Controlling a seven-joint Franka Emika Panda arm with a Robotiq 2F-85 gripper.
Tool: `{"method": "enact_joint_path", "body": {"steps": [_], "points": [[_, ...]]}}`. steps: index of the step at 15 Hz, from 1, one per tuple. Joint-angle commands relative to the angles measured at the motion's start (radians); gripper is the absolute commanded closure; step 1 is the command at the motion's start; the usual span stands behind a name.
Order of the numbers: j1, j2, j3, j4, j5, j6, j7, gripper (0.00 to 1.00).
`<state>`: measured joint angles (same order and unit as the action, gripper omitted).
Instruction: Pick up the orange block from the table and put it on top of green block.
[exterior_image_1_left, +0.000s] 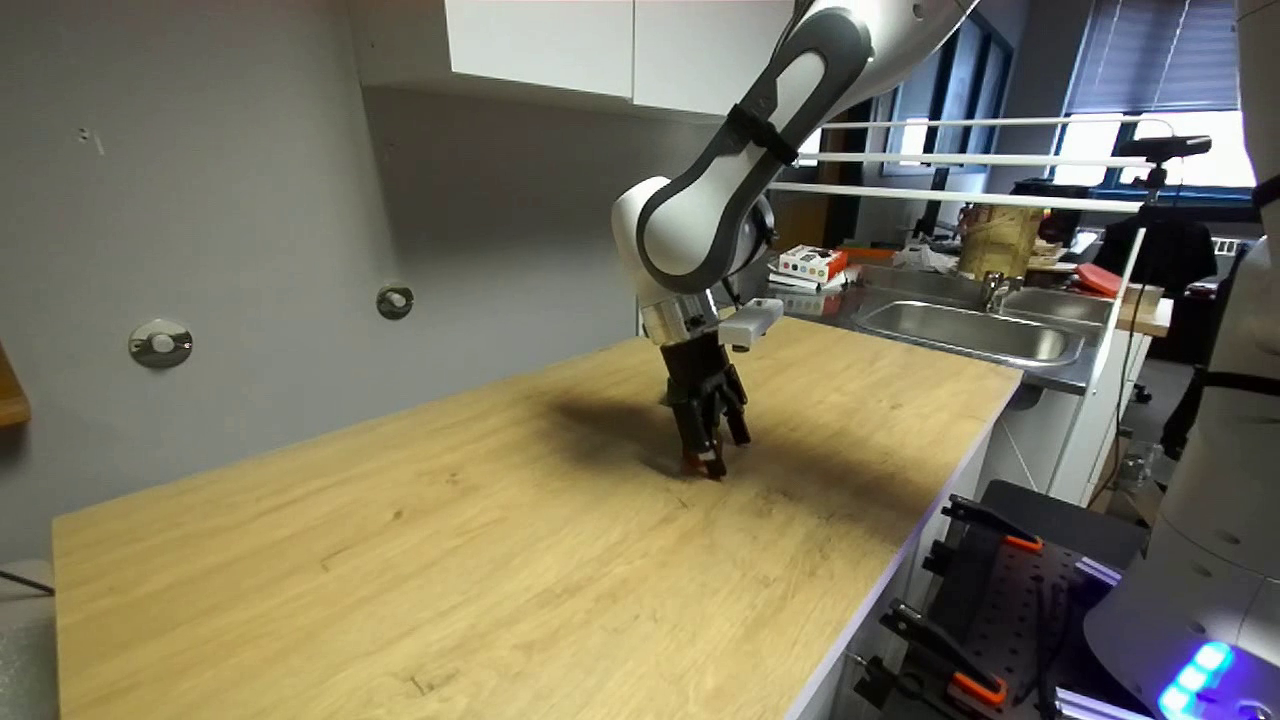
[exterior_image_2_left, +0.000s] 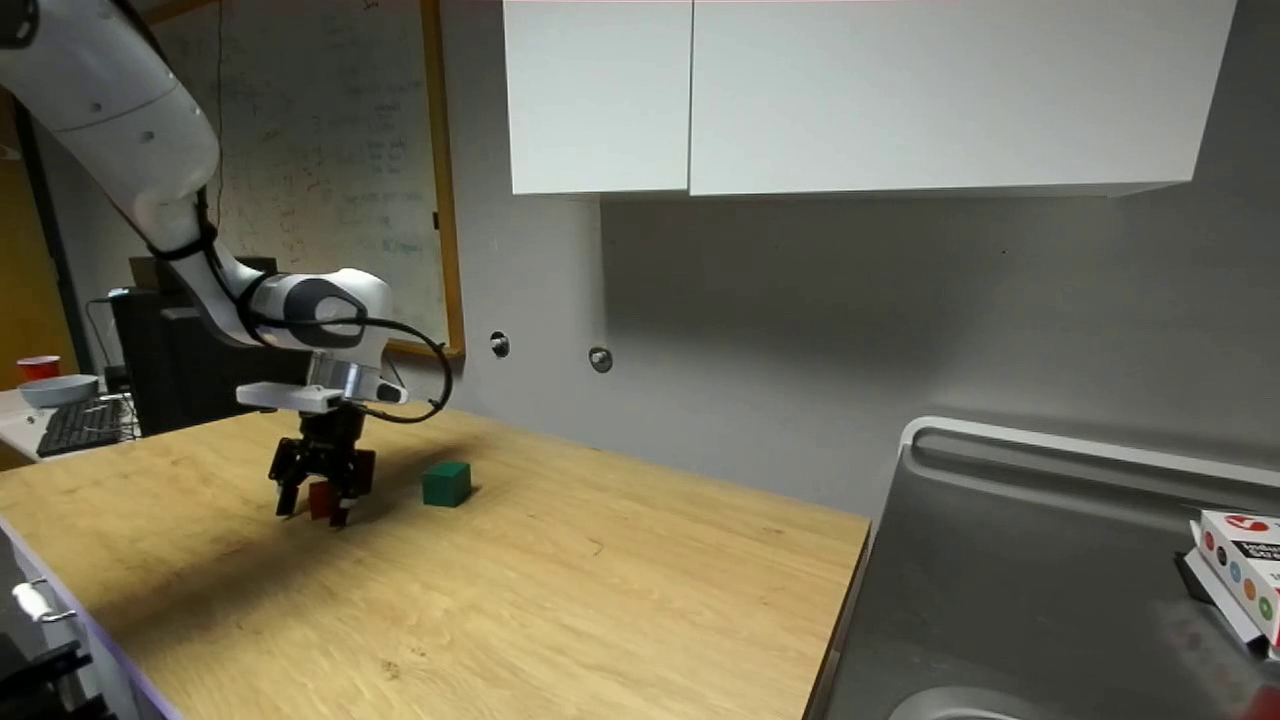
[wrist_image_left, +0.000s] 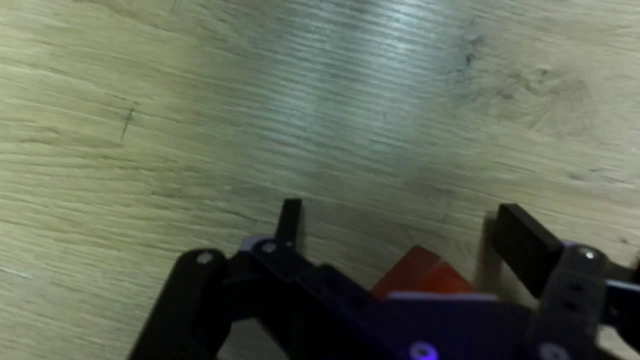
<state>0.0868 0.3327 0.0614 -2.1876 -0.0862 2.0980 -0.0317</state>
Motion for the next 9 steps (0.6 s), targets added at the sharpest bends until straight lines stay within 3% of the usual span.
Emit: {"method": "enact_joint_path", "body": {"steps": [1, 9], "points": [[0.003, 0.03, 0.005, 0.045, -0.029, -0.005, -0.03, 0.32], [0.021, 0.036, 0.005, 0.09, -0.072, -0.023, -0.023, 0.92]]}}
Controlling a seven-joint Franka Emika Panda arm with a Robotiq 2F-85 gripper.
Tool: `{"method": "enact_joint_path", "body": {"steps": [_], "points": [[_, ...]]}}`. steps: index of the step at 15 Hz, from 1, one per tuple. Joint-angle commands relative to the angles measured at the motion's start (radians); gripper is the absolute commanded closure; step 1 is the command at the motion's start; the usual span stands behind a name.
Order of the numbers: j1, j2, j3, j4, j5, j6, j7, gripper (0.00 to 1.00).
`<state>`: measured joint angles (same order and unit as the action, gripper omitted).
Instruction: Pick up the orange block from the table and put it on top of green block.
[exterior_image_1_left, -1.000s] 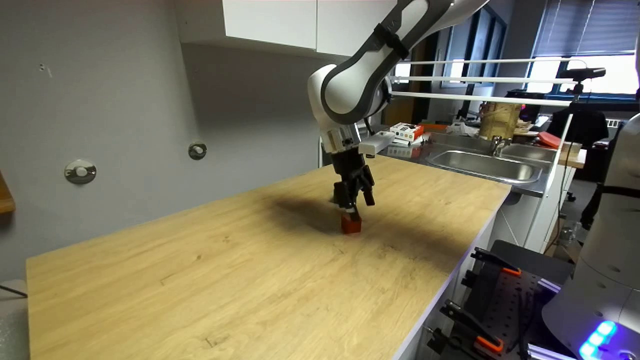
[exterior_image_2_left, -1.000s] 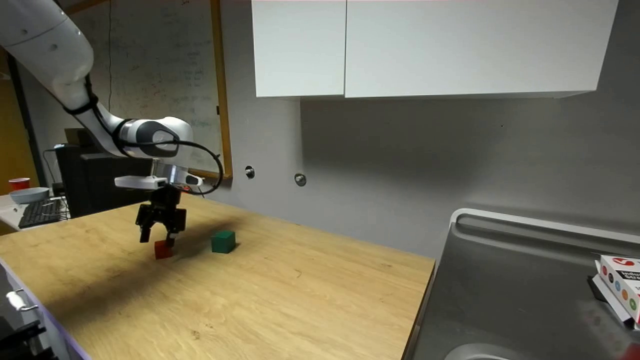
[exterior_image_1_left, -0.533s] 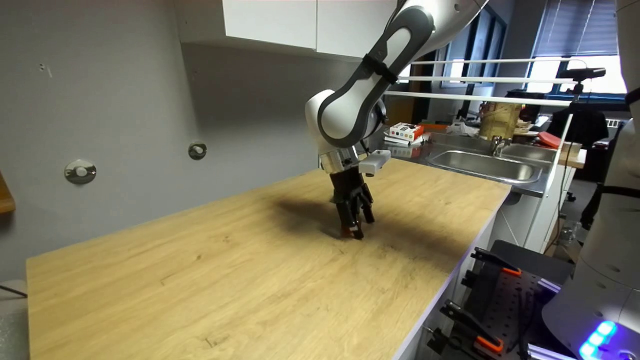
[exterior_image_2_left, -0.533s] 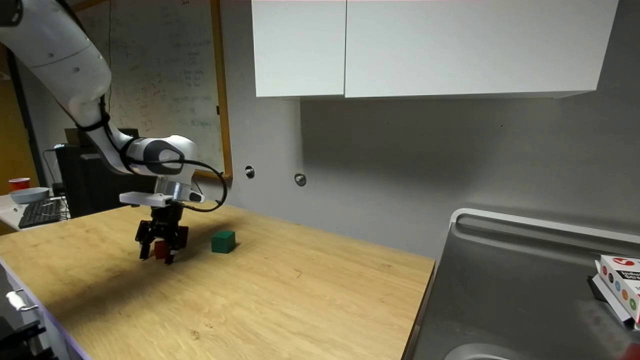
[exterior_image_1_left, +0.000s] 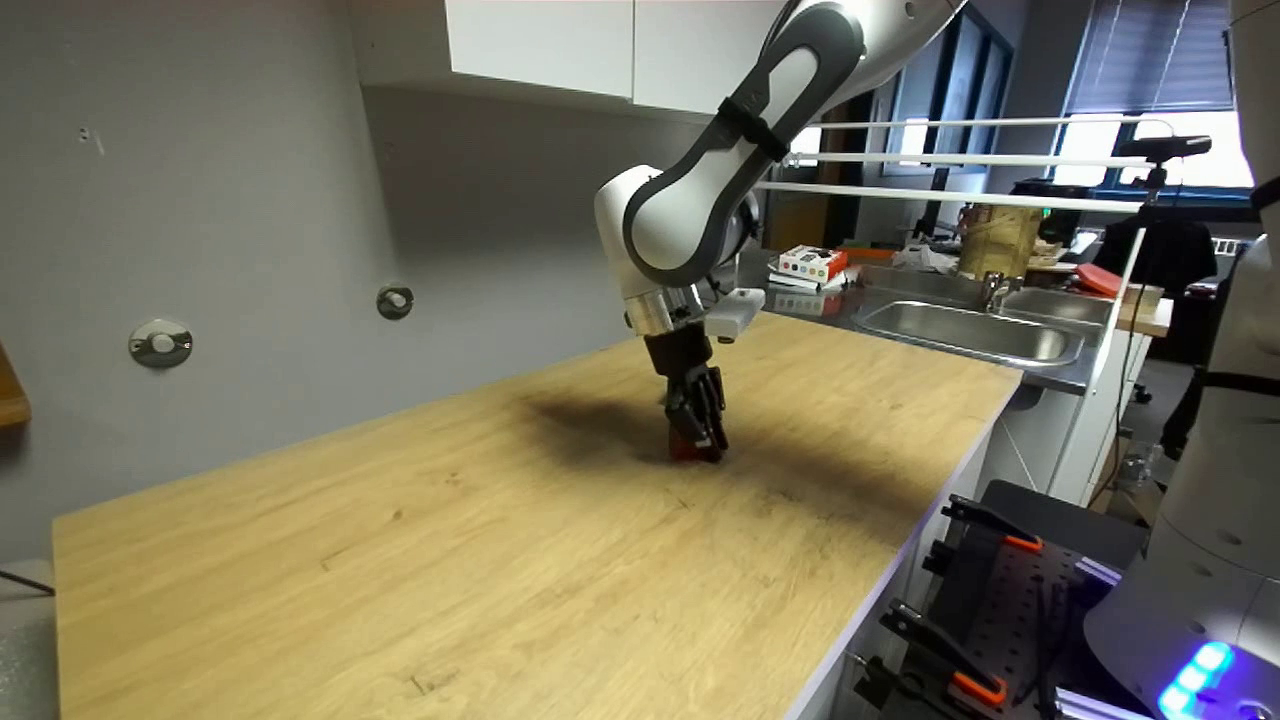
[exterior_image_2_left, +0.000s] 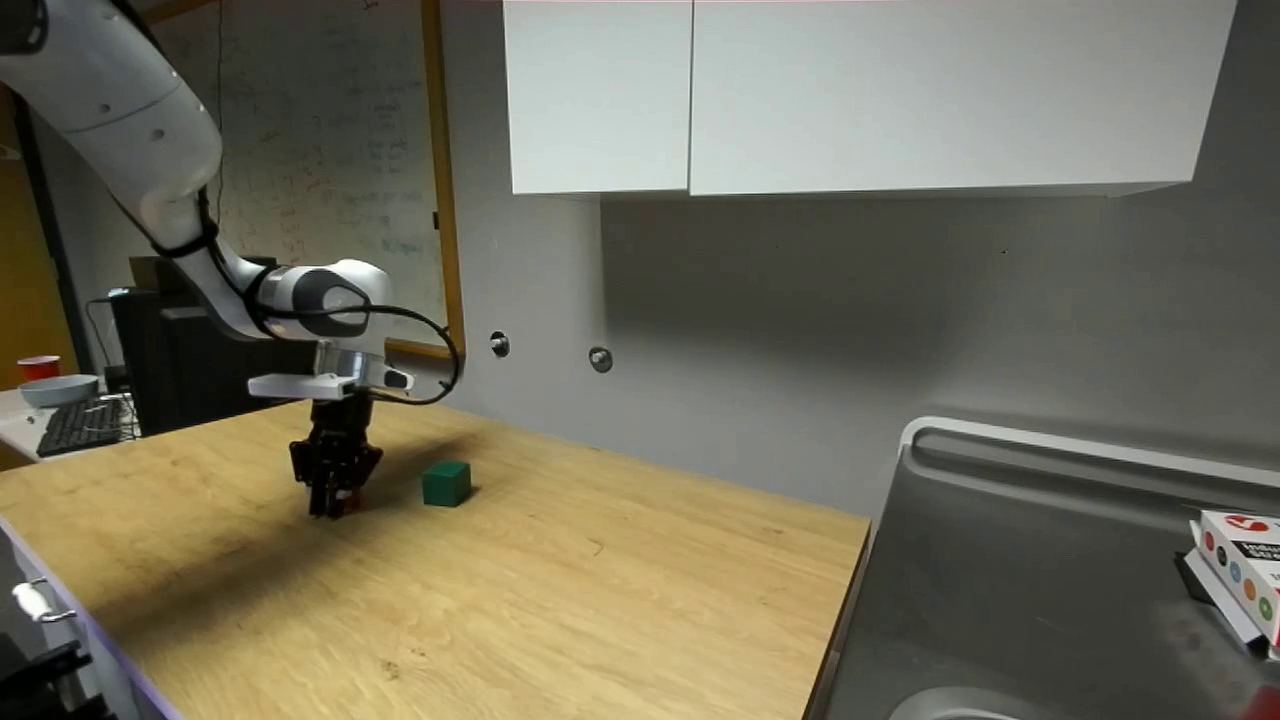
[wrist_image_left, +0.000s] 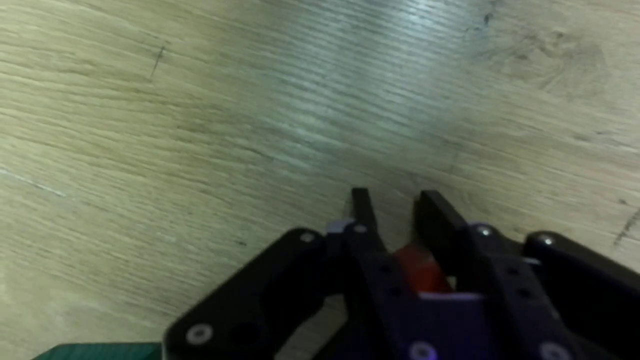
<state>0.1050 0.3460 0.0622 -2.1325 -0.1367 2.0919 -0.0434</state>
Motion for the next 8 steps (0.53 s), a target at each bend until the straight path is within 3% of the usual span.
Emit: {"method": "enact_joint_path", "body": {"steps": [1, 5, 6, 8], "points": [[0.004, 0.025, 0.004, 0.039, -0.024, -0.018, -0.011, 0.99], [0.005, 0.024, 0.002, 0.049, -0.029, -0.022, -0.009, 0.99], [0.006, 0.024, 0.002, 0.053, -0.03, -0.024, -0.007, 0.74], [0.008, 0.02, 0.003, 0.057, -0.034, -0.026, -0.005, 0.69]]}}
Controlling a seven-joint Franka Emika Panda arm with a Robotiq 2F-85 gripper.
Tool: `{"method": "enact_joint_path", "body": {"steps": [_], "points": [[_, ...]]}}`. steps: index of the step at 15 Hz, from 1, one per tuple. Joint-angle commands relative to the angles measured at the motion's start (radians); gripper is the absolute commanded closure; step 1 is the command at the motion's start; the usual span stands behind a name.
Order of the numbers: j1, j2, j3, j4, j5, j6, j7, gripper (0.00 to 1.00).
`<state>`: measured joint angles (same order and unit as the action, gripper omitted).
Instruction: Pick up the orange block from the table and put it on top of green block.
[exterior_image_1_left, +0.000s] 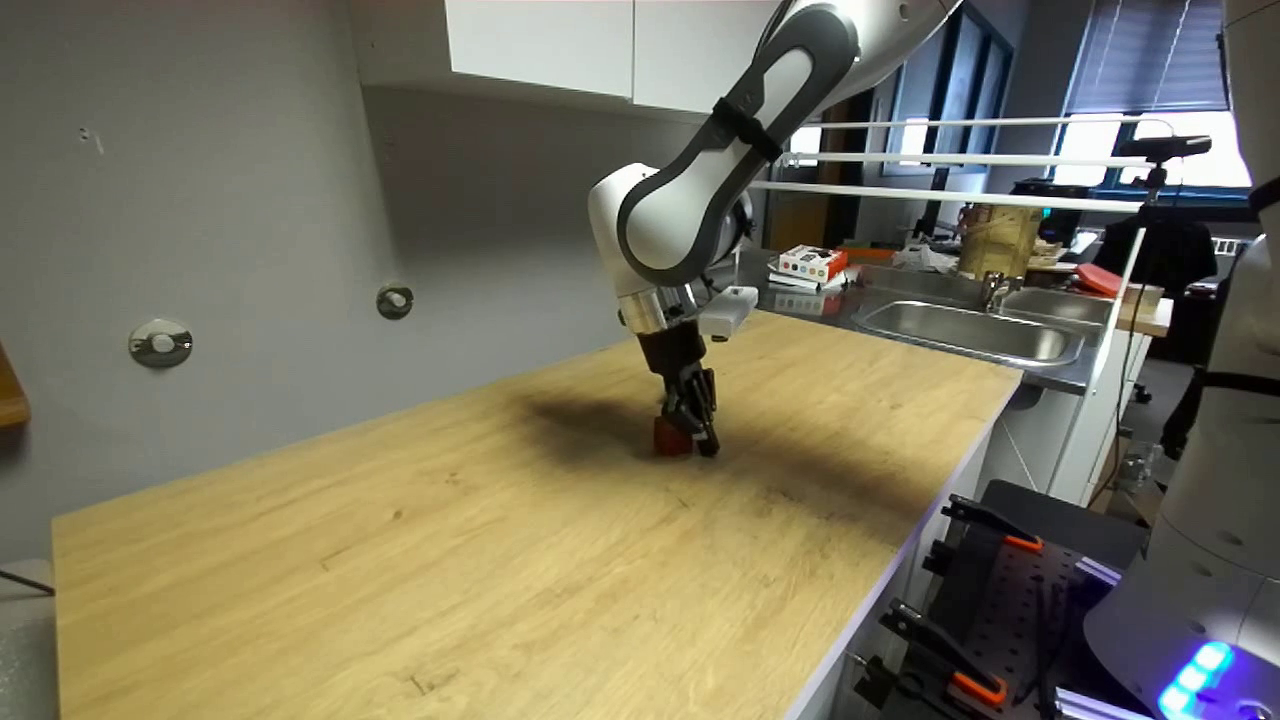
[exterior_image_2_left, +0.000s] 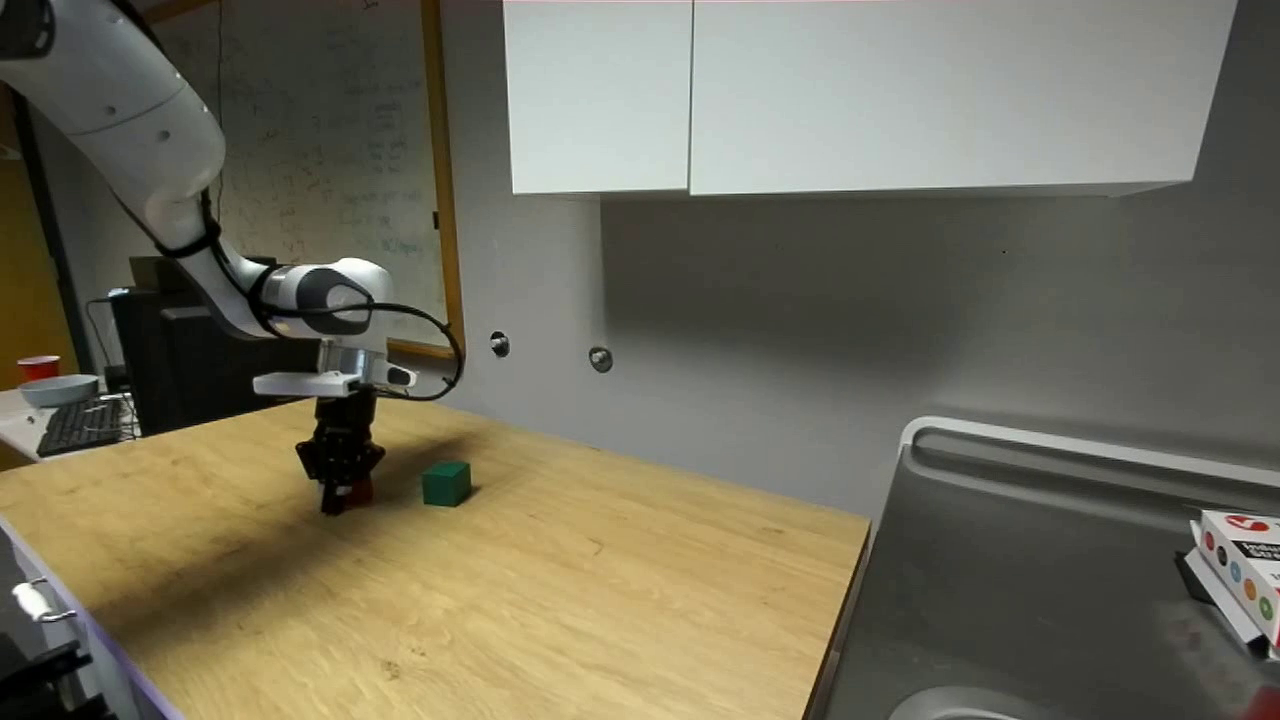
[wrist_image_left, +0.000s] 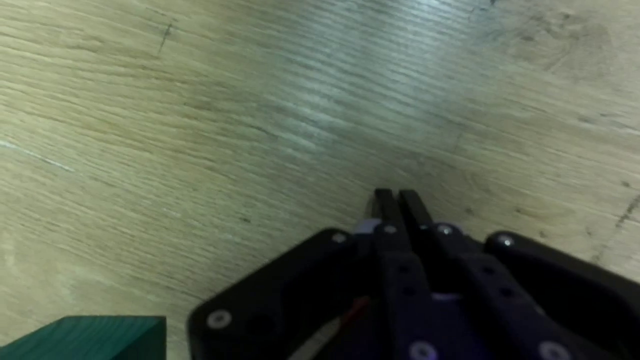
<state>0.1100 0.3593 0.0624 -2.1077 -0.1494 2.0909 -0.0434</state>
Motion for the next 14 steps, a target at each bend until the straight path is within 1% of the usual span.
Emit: {"method": "enact_joint_path", "body": {"steps": [1, 2, 3, 5, 6, 9, 10, 14], "points": [[0.006, -0.001, 0.003, 0.03, -0.028, -0.023, -0.004, 0.6], [0.009, -0.007, 0.004, 0.031, -0.035, -0.02, -0.003, 0.54], [0.011, -0.014, 0.006, 0.03, -0.041, -0.016, -0.004, 0.45], [0.015, -0.017, 0.011, 0.036, -0.04, -0.01, -0.008, 0.31], [0.015, -0.017, 0.015, 0.039, -0.037, -0.006, -0.017, 0.22], [0.02, -0.011, 0.024, 0.057, -0.032, -0.001, -0.031, 0.01], [0.02, -0.007, 0.028, 0.064, -0.029, 0.001, -0.039, 0.0], [0.013, 0.011, 0.037, 0.084, -0.019, 0.005, -0.082, 0.0]]}}
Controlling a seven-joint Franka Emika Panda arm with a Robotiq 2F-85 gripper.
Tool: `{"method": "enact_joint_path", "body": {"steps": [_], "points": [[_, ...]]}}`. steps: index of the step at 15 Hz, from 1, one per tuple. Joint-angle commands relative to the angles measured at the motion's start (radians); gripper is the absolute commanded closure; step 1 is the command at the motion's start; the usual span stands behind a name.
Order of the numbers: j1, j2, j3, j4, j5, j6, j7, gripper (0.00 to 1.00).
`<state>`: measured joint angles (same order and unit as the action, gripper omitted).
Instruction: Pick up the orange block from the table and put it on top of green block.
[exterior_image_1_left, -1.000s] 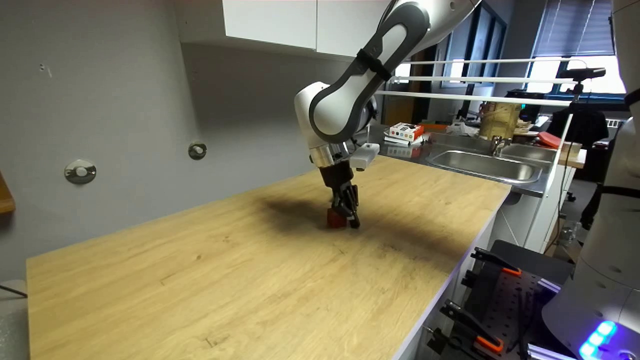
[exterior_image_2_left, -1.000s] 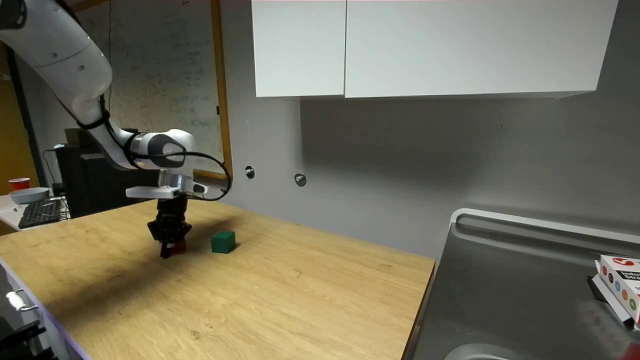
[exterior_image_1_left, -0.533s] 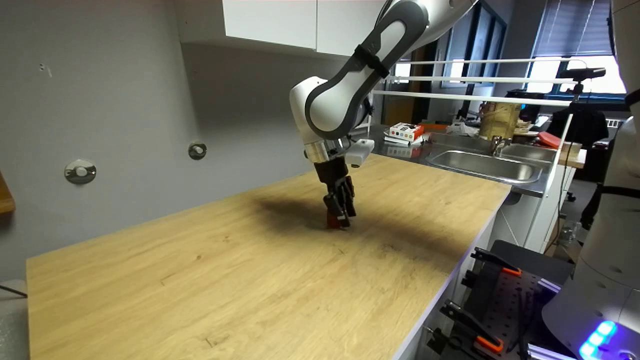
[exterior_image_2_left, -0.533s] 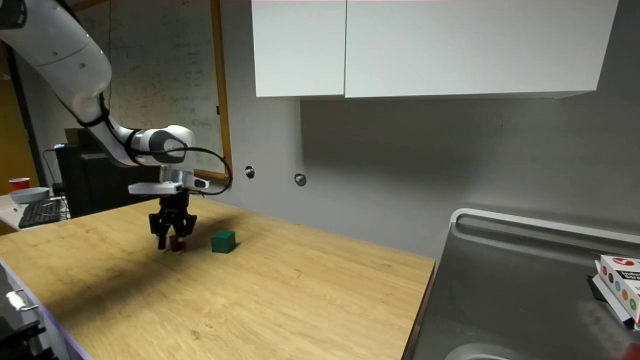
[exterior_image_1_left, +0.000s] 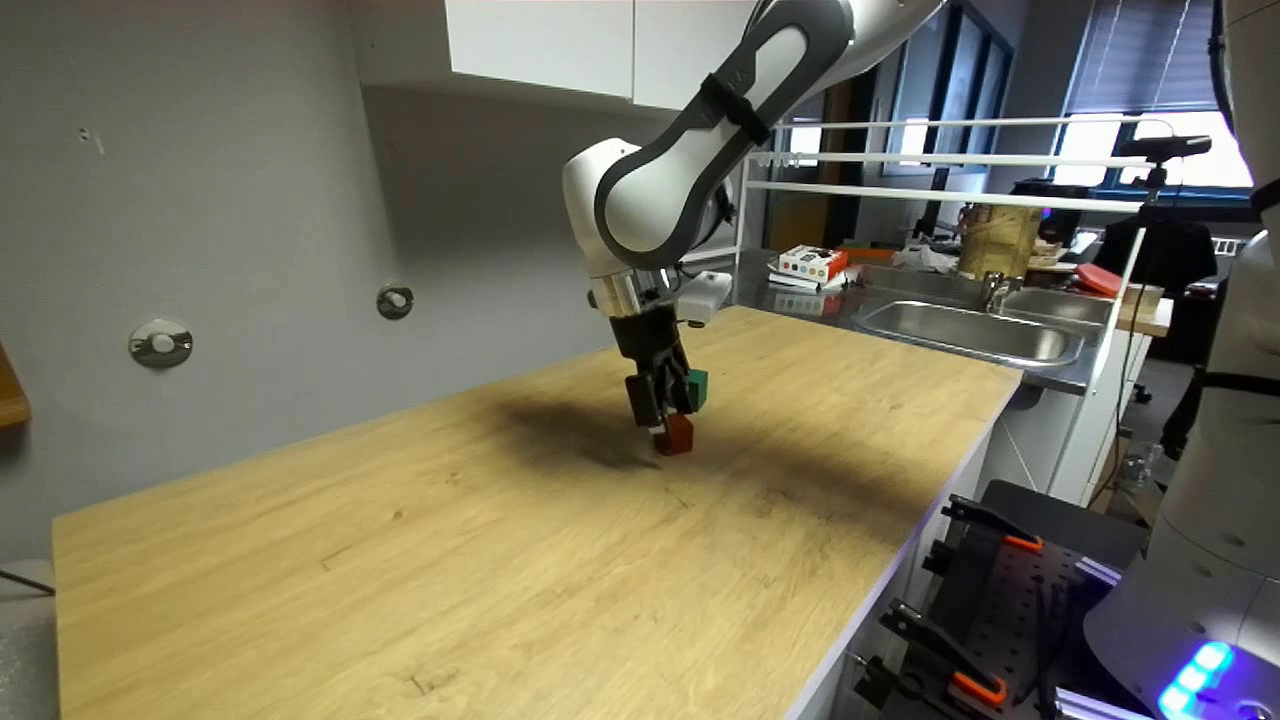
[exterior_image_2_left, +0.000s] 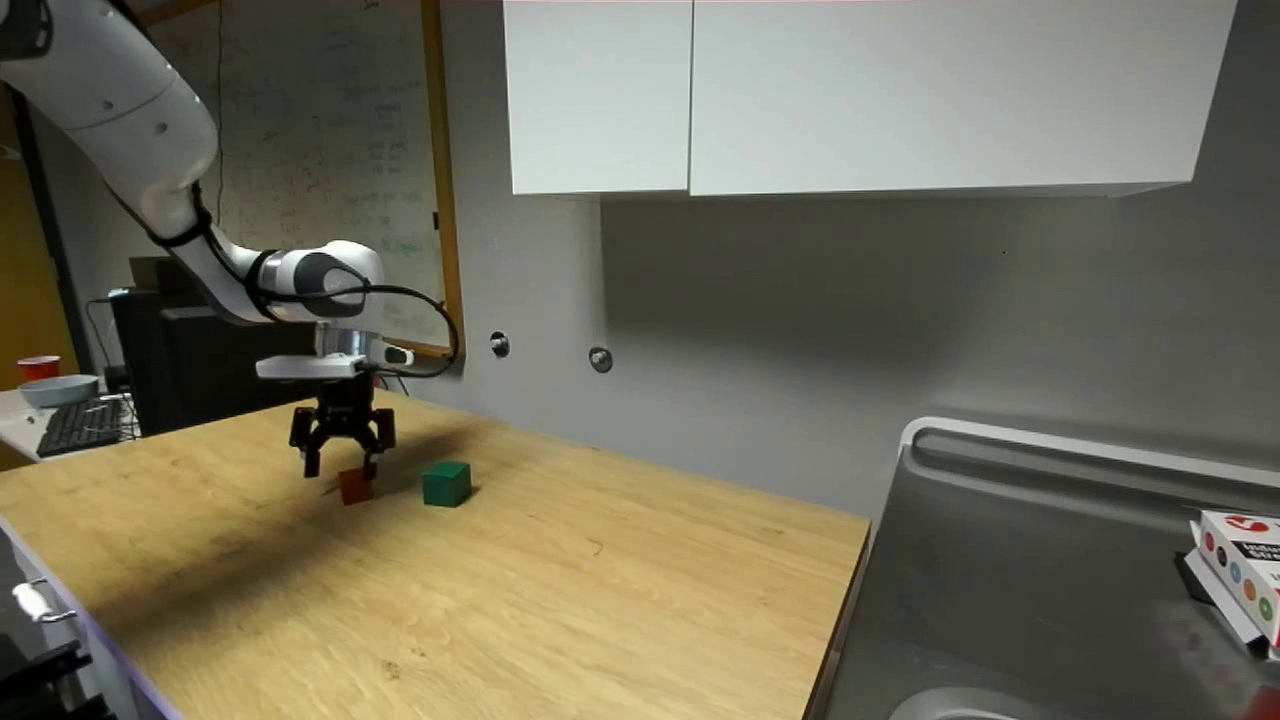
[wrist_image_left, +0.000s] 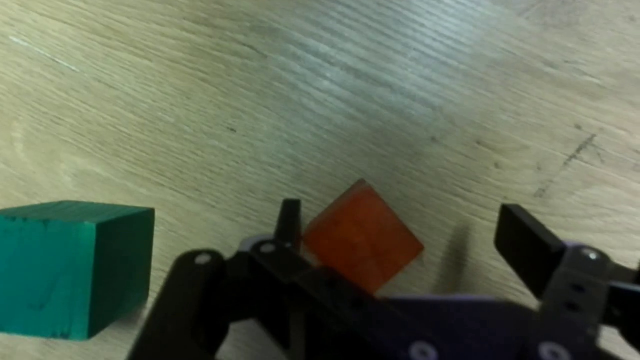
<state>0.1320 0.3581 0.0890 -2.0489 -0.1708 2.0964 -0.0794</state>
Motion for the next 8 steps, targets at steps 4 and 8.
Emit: {"method": "enact_joint_path", "body": {"steps": [4, 8], "points": [[-0.02, 0.038, 0.01, 0.04, 0.016, 0.003, -0.086, 0.0], [-0.031, 0.066, 0.008, 0.059, 0.022, 0.0, -0.105, 0.25]]}}
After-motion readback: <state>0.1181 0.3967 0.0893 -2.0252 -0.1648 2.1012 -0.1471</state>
